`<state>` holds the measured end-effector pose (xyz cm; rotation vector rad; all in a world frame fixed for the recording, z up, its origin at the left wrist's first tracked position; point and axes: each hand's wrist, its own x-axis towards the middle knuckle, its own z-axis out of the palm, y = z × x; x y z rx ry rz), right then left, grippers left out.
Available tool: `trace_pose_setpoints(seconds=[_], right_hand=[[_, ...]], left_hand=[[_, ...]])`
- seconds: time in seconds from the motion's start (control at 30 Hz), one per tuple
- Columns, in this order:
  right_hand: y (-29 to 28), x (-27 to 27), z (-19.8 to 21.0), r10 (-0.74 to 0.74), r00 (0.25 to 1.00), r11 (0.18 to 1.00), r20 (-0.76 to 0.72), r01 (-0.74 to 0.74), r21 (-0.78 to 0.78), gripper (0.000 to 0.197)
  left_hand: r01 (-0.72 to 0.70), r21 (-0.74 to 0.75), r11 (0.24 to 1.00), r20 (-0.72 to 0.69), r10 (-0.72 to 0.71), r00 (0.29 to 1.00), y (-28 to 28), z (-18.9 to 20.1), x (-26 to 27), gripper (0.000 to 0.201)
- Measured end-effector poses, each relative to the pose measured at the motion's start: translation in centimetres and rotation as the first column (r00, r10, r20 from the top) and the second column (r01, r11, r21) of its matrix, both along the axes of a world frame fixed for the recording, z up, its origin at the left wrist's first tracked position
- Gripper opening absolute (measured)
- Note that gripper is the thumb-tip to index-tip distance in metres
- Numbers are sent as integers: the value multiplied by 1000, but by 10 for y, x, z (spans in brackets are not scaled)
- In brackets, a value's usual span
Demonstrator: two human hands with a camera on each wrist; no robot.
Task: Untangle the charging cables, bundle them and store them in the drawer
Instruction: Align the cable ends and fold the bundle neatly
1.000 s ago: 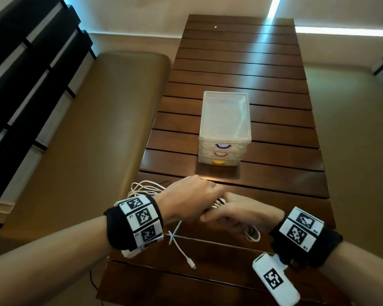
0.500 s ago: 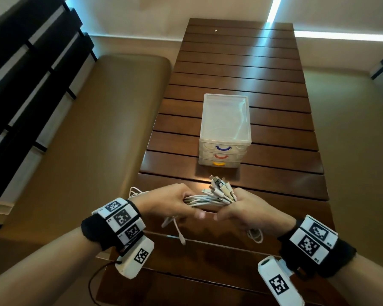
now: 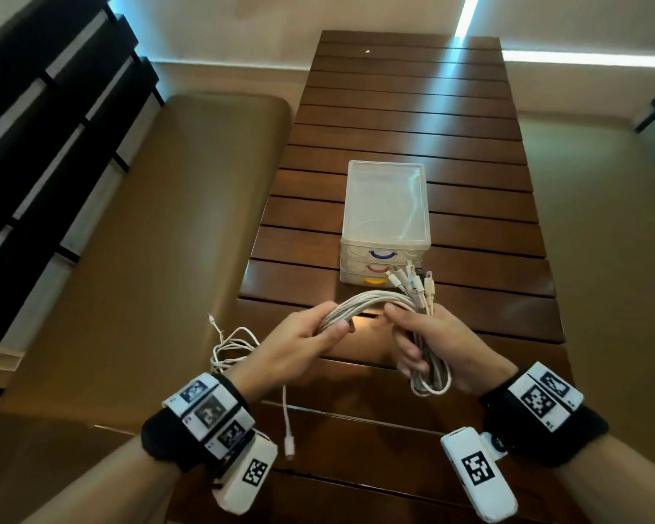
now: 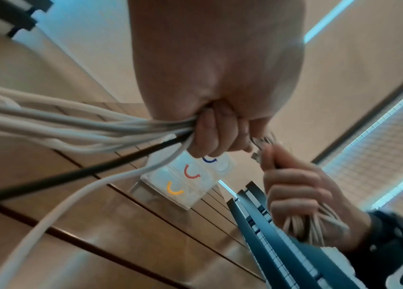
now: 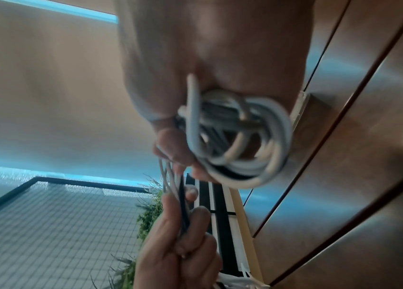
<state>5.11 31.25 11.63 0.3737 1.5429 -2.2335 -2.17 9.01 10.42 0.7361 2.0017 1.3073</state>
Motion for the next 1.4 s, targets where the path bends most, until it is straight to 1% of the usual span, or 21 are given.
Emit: trace_pose_setpoints(seconds=[0.1, 0.17, 0.27, 0.33, 0.43, 0.53, 0.63, 0.7, 0.8, 0.87, 0.9, 0.97, 1.0, 1.07, 1.1, 1.13, 1.17, 1.23, 1.27, 1.37, 1.4], right_hand=[[-3, 1, -8, -65, 997, 998, -37, 65, -2, 50], [-6, 1, -10, -89, 995, 996, -48, 88, -23, 41], [-11, 1, -11, -90, 994, 996, -60, 89, -19, 36], [-13, 1, -11, -84, 994, 996, -64, 83, -8, 45], [-17, -1, -12, -78, 996, 997, -32, 78, 17, 65], [-22, -4, -16, -134, 991, 991, 29, 134, 10, 55], [-24, -8, -19, -184, 982, 983, 46, 184, -1, 46], [-27, -9, -18, -206, 976, 978, 69, 207, -3, 42], [-30, -9, -20, -231, 965, 969, 127, 239, -57, 45], [-32, -9, -21, -218, 963, 972, 158, 229, -52, 50], [-33, -9, -23, -224, 959, 972, 171, 233, -34, 50], [-36, -8, -25, -250, 952, 968, 178, 251, 20, 42], [-37, -8, -26, -272, 946, 962, 174, 269, 45, 34], [-38, -10, -25, -297, 940, 955, 171, 293, 50, 20], [-39, -12, -22, -287, 943, 958, 169, 286, 31, 19], [-39, -13, -18, -277, 945, 960, 176, 281, -1, 22], [-40, -14, -16, -274, 942, 957, 194, 288, -46, 24], [-44, -16, -13, -295, 925, 933, 241, 333, -135, 29], [-46, -16, -13, -325, 914, 918, 245, 367, -152, 29], [-53, -18, -12, -375, 908, 908, 186, 401, -124, 35], [-54, -18, -10, -367, 915, 913, 167, 388, -125, 39]], left_hand=[[-84, -97, 992, -111, 73, 991, 9, -7, 12, 18], [-99, -144, 985, -164, 75, 984, 15, -8, 18, 16], [-88, -189, 978, -161, 57, 985, 26, -3, 22, 34], [-79, -233, 969, -161, 41, 986, 35, 3, 24, 40], [-66, -303, 951, -214, 0, 977, 46, 8, 25, 31], [-31, -361, 932, -270, -72, 960, 54, 11, 26, 28], [75, -473, 878, -438, -308, 845, 58, 12, 24, 28], [135, -503, 854, -508, -418, 753, 57, 12, 23, 20], [117, -598, 793, -583, -531, 615, 53, 10, 23, 3], [153, -610, 778, -572, -565, 595, 57, 10, 25, 14], [178, -642, 746, -537, -603, 590, 58, 10, 26, 21], [161, -641, 751, -559, -600, 572, 57, 9, 27, 28], [157, -614, 774, -569, -571, 592, 56, 9, 28, 29], [158, -479, 864, -494, -414, 765, 52, 11, 31, 32], [146, -413, 899, -396, -321, 861, 50, 11, 32, 35], [119, -342, 932, -298, -228, 927, 46, 7, 32, 39], [84, -272, 959, -209, -144, 967, 42, 3, 32, 45], [27, -158, 987, -68, -38, 997, 34, -5, 35, 58], [21, -137, 990, -55, -29, 998, 32, -8, 36, 64], [-37, -184, 982, -172, 5, 985, 34, -8, 39, 74], [-69, -205, 976, -167, 35, 985, 37, -6, 37, 78]])
